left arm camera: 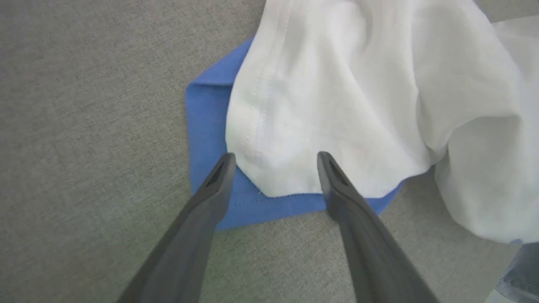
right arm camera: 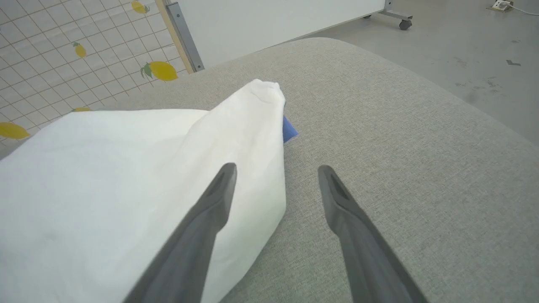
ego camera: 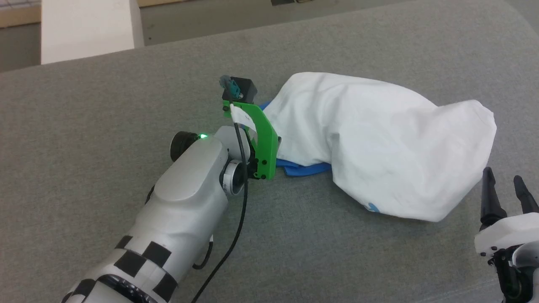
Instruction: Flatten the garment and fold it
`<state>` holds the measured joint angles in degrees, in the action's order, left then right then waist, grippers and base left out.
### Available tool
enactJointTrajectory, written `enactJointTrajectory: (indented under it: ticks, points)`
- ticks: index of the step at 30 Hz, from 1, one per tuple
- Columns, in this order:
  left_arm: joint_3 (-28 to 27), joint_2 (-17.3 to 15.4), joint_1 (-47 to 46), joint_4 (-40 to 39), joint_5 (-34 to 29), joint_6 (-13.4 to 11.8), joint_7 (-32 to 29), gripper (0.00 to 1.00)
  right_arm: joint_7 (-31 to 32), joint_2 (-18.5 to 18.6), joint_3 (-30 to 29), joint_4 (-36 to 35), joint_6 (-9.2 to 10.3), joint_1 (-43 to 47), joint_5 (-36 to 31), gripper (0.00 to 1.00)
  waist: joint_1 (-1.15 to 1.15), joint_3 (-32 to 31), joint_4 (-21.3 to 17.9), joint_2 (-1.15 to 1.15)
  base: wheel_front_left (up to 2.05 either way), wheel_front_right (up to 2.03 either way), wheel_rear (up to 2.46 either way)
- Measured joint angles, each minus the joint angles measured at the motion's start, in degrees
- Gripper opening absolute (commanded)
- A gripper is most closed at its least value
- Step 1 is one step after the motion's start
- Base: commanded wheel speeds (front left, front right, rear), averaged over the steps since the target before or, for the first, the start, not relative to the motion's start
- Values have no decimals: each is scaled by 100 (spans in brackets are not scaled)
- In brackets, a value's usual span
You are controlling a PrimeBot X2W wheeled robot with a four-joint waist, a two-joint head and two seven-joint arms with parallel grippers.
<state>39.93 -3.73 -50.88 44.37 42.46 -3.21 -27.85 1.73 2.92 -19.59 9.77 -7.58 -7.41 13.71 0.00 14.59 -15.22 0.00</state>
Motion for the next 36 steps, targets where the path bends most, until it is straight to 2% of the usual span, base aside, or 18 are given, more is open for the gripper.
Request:
enactJointTrajectory:
  ticks: [8,9,10,15,20,24,30,32,34,36]
  points:
    - [18,-93,1,105,54,-94,-183,100,-133,0,-19,120,0,-1,68,100,0,277,-189,0,0,0,0]
    - [10,-93,-2,82,76,-85,-183,55,-146,0,-24,137,0,-1,68,100,0,300,-203,0,0,0,0]
    - [9,-93,-5,44,104,-52,-179,0,-171,0,-33,159,0,-1,68,100,0,325,-216,0,0,0,0]
    - [22,-69,-16,-77,187,83,-77,0,-202,2,-70,270,0,-2,55,100,0,354,-174,0,0,0,0]
    - [-383,-20,-33,-380,427,104,539,0,-197,1,-120,291,0,-11,-68,100,0,236,-9,0,0,0,0]
    - [-995,-278,-192,-579,563,-172,1315,0,-113,3,-110,268,0,-17,-127,100,0,55,177,0,0,0,0]
    - [-2053,-1303,-36,-558,673,-849,2341,0,26,1,7,172,0,-16,-219,100,0,-194,490,0,0,0,0]
    - [-2427,-1658,328,-501,818,-1061,2526,0,64,-2,53,131,0,-13,-229,100,0,-276,591,0,0,0,0]
    - [-2740,-1845,801,-452,1057,-1218,2637,0,87,-2,73,101,0,-6,-235,100,0,-336,682,0,0,0,0]
    - [-3030,-1900,1315,-426,1280,-1336,2703,0,105,0,75,81,0,16,-237,100,0,-389,766,0,0,0,0]
